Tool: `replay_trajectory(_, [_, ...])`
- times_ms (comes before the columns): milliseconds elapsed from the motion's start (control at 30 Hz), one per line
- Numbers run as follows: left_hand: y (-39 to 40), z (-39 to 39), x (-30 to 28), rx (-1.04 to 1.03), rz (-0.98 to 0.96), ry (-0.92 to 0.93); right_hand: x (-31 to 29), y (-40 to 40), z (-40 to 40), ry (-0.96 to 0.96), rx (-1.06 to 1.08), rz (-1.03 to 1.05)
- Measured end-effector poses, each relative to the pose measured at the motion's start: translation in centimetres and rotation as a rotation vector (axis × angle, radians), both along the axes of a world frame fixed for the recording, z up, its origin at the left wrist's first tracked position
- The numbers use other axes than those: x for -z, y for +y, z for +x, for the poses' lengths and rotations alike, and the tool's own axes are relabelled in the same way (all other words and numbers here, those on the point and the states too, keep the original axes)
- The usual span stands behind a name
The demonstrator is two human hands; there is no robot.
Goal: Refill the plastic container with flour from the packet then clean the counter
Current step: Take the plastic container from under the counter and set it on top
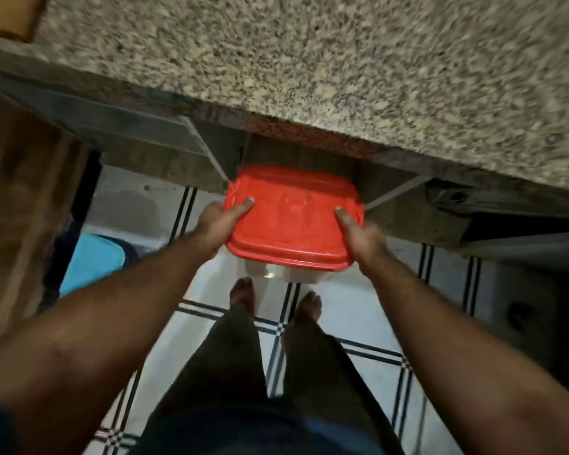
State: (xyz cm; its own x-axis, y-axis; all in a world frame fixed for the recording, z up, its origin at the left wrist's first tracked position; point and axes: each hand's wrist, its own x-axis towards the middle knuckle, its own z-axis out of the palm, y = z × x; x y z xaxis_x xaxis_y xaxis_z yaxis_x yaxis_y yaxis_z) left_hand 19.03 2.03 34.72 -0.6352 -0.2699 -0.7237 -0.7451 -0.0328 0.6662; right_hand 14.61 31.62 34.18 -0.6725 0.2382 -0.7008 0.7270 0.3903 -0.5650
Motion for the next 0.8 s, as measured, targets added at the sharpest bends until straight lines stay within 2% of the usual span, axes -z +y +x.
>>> replay_trajectory(233, [-1.4, 1.5, -16.0, 0.204, -0.068, 0.083, -17.4, 3.0, -0.9, 0.119, -0.237, 0.103])
replay_trajectory(433, [-0.5, -0.8, -28.2, 0.136, -0.186, 0.269, -28.8, 4.8, -3.5, 0.306, -0.302, 0.100])
replay_trajectory(633, [-0.3, -6.7, -36.6, 0.051, -0.202, 0.517, -35.5, 5.4, -8.7, 0.553, -0.205, -0.015])
replay_trajectory(800, [0.5, -12.5, -37.6, 0.021, -0.272, 0.643, -36.9, 4.0, -13.7, 0.687, -0.211, 0.095])
